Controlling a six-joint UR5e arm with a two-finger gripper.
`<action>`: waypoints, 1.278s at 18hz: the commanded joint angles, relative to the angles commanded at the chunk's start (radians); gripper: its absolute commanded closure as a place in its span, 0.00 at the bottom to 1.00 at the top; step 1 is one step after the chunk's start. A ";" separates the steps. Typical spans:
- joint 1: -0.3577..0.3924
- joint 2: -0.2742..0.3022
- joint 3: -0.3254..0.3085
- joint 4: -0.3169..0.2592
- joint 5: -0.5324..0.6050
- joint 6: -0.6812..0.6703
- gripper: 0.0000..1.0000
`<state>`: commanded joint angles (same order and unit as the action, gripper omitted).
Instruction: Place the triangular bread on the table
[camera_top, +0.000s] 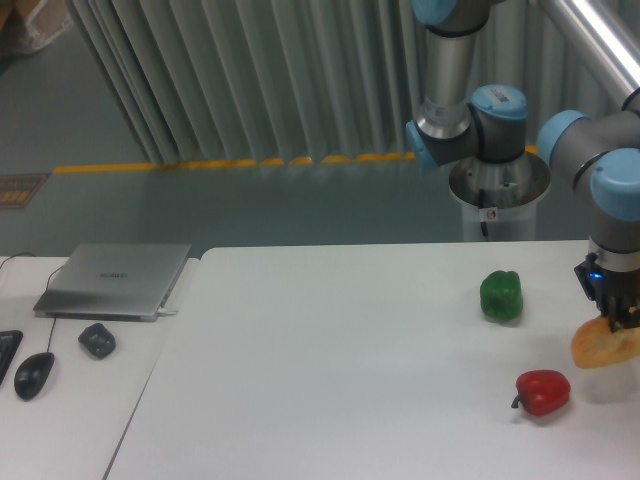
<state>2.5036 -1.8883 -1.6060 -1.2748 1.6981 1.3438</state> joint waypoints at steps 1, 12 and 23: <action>-0.003 -0.002 -0.003 0.008 0.003 -0.002 0.78; -0.057 -0.021 -0.009 0.071 0.141 -0.009 0.00; -0.052 -0.017 0.073 0.114 0.037 -0.077 0.00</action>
<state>2.4513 -1.9052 -1.5326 -1.1612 1.7350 1.2670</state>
